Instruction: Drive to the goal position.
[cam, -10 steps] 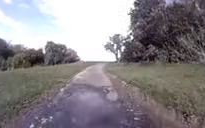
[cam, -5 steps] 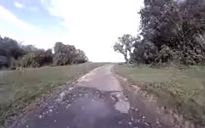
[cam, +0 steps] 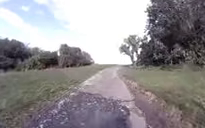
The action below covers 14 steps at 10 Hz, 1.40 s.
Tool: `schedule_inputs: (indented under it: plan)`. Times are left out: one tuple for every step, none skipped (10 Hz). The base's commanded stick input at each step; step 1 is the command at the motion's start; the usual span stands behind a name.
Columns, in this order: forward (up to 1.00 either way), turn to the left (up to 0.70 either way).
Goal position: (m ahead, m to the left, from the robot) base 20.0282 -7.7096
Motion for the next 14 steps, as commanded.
schedule_inputs:
  plan:
    - [0.70, 0.01]
    - [0.70, 0.01]
    - [0.70, 0.01]
    - [0.70, 0.01]
    - [0.70, 0.01]
    - [0.70, 0.01]
    - [0.70, 0.01]
    - [0.70, 0.01]
    - [0.70, 0.01]
    - [0.70, 0.01]
    - [0.70, 0.01]
    - [0.70, 0.01]
    - [0.70, 0.01]
    - [0.70, 0.01]
